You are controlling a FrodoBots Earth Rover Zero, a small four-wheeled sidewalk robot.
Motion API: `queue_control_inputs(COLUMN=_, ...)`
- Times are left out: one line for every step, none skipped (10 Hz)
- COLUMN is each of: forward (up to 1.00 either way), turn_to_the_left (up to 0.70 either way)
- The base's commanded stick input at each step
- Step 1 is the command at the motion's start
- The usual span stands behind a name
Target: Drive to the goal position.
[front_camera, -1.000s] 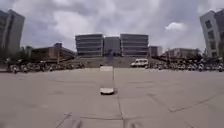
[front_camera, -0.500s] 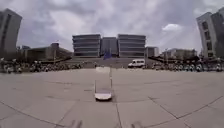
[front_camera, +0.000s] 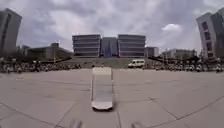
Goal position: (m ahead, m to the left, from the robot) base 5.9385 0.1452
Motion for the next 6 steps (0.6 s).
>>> queue_control_inputs(forward=0.06, turn_to_the_left=-0.01)
queue_control_inputs(forward=0.05, turn_to_the_left=0.00)
queue_control_inputs(forward=0.03, turn_to_the_left=0.00)
queue_control_inputs(forward=0.00, turn_to_the_left=0.00)
queue_control_inputs(forward=-0.82, turn_to_the_left=-0.02)
queue_control_inputs(forward=-0.82, turn_to_the_left=-0.02)
